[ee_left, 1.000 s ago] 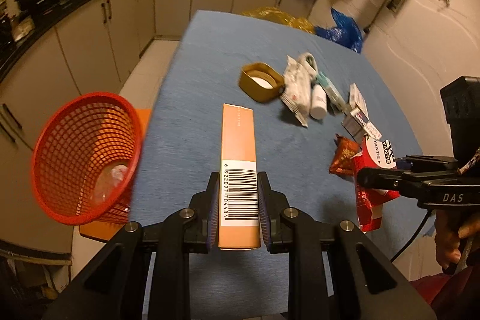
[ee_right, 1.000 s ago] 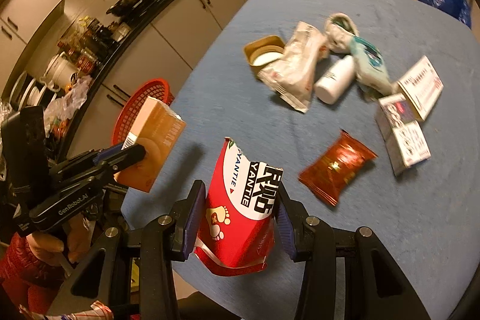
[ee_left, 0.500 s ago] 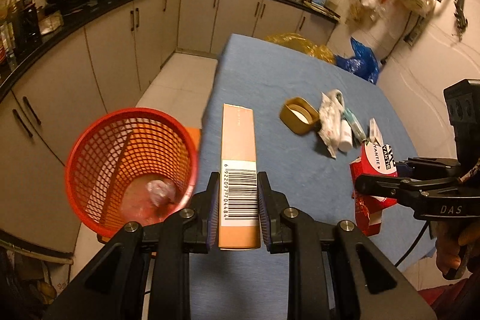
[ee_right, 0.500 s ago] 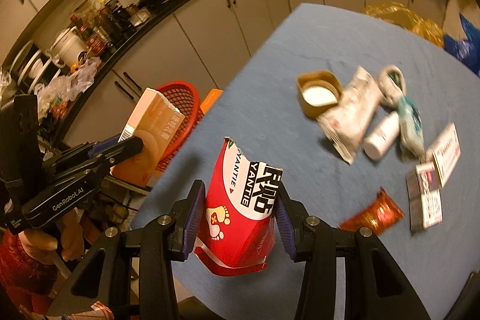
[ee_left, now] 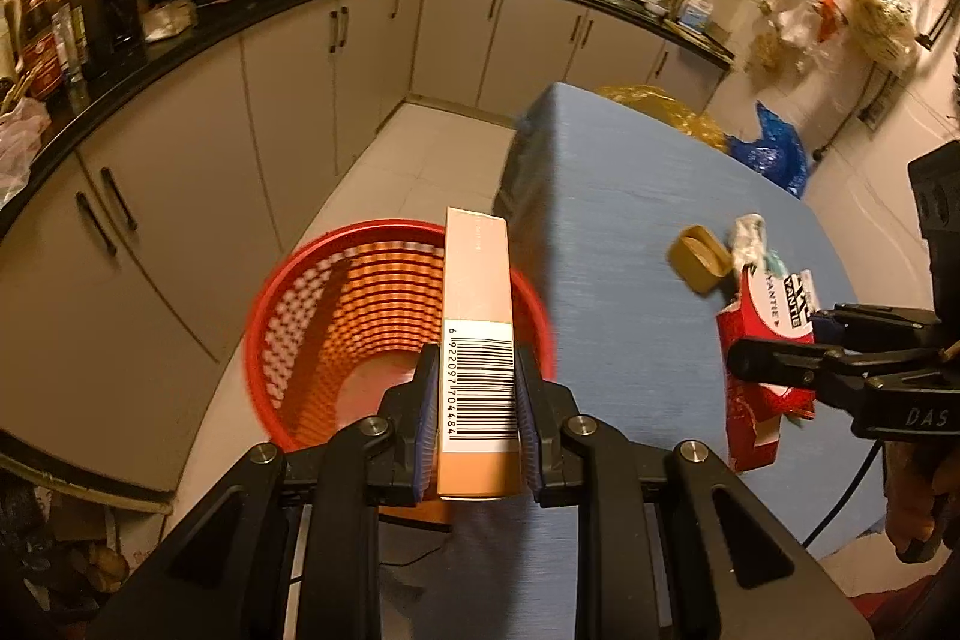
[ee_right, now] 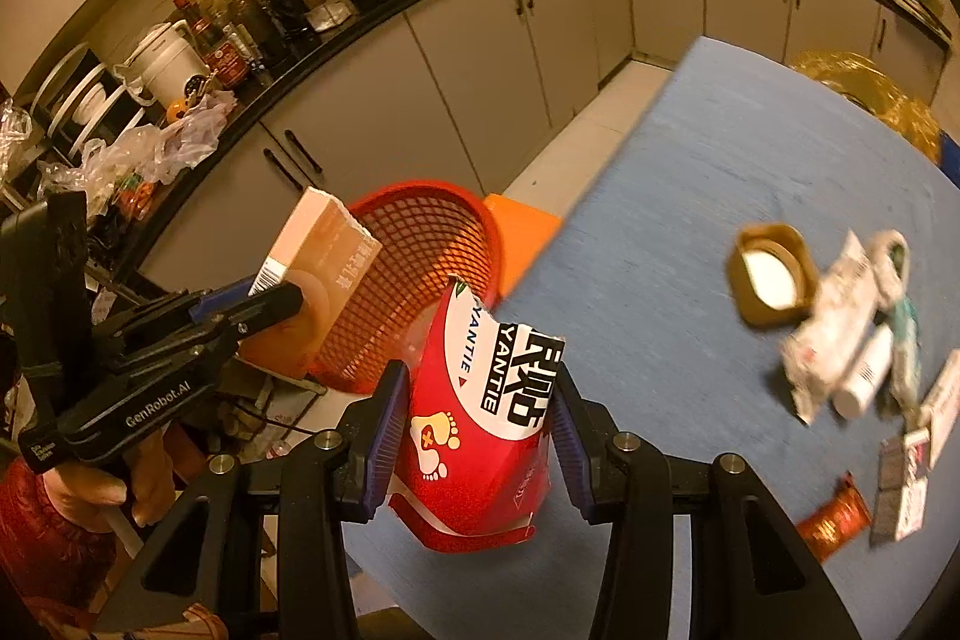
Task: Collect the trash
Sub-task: 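Carry both boxes over the red basket and open both tools, then return both tools to the table toward the red snack packet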
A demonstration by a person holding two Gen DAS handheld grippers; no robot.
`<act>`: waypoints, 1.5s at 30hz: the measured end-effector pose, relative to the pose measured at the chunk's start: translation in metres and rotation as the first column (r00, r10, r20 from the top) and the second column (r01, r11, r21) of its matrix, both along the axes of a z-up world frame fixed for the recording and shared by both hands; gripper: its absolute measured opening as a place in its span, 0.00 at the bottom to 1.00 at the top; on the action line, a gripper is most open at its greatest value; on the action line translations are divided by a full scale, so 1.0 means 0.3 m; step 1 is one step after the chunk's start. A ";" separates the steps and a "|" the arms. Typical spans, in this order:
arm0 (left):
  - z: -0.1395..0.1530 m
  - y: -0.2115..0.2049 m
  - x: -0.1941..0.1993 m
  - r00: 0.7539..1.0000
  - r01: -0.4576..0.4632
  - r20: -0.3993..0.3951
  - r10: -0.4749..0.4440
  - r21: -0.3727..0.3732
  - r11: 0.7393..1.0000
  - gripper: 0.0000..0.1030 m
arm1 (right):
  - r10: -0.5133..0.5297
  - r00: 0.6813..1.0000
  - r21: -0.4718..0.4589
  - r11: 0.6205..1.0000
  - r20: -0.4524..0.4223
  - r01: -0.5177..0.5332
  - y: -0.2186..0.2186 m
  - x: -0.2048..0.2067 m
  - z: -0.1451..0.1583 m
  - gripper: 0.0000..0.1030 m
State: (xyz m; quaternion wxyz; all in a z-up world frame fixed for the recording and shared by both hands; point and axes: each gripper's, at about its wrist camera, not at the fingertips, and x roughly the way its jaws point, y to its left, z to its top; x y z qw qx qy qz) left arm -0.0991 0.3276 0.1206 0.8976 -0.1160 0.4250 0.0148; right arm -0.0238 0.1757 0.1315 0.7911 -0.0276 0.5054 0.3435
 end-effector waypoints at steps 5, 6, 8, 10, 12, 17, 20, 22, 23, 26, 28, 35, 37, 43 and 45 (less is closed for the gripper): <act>-0.028 0.093 0.011 1.000 -0.015 -0.019 0.015 0.002 1.000 0.22 | 0.021 1.000 0.002 1.000 0.005 -0.021 0.114 0.026 -0.004 0.48; -0.034 0.105 0.013 1.000 -0.017 -0.022 0.017 0.001 1.000 0.22 | 0.026 1.000 -0.002 1.000 0.008 -0.026 0.139 0.035 -0.007 0.48; -0.048 0.127 0.025 0.999 -0.020 -0.031 0.020 -0.003 1.000 0.22 | 0.028 1.000 -0.006 1.000 0.006 -0.028 0.171 0.053 -0.015 0.49; -0.063 0.148 0.041 0.999 -0.022 -0.041 0.022 -0.011 1.000 0.22 | 0.027 1.000 -0.005 1.000 0.007 -0.027 0.201 0.067 -0.024 0.49; -0.073 0.162 0.056 0.999 -0.023 -0.046 0.022 -0.013 1.000 0.22 | 0.021 1.000 -0.017 1.000 0.006 -0.021 0.227 0.088 -0.041 0.49; -0.085 0.167 0.082 0.998 -0.009 -0.054 0.009 -0.004 1.000 0.22 | 0.011 1.000 -0.039 0.999 -0.005 -0.011 0.272 0.127 -0.079 0.50; -0.095 0.170 0.092 0.998 -0.002 -0.058 0.002 -0.001 1.000 0.22 | 0.008 1.000 -0.044 0.999 -0.008 -0.008 0.294 0.150 -0.091 0.51; -0.101 0.177 0.098 0.998 -0.001 -0.060 0.001 -0.003 1.000 0.22 | 0.009 1.000 -0.044 0.999 -0.009 -0.009 0.309 0.164 -0.096 0.55; -0.102 0.179 0.100 0.998 -0.002 -0.060 0.001 -0.005 1.000 0.22 | 0.006 1.000 -0.044 0.999 -0.009 -0.007 0.314 0.168 -0.096 0.57; -0.101 0.181 0.100 0.999 0.003 -0.055 -0.003 -0.007 1.000 0.22 | 0.002 1.000 -0.037 0.999 -0.012 -0.002 0.322 0.176 -0.095 0.61; -0.101 0.183 0.100 0.999 0.005 -0.053 -0.006 -0.006 1.000 0.27 | -0.004 1.000 -0.045 0.999 -0.009 0.004 0.325 0.181 -0.094 0.62; -0.073 0.175 0.092 1.000 -0.016 -0.021 0.017 0.040 0.999 0.48 | -0.032 0.999 -0.046 0.998 0.022 0.033 0.303 0.180 -0.061 0.69; -0.061 0.169 0.088 1.000 -0.028 -0.011 0.029 0.071 0.997 0.56 | -0.054 0.997 -0.072 0.996 0.062 0.058 0.289 0.169 -0.045 0.71; -0.037 0.138 0.068 0.996 -0.086 0.006 0.086 0.137 0.987 0.69 | -0.109 0.980 -0.135 0.982 0.165 0.132 0.217 0.136 -0.008 0.73; -0.041 0.122 0.071 0.995 -0.097 -0.020 0.101 0.155 0.983 0.69 | -0.130 0.977 -0.131 0.979 0.170 0.153 0.180 0.125 0.000 0.73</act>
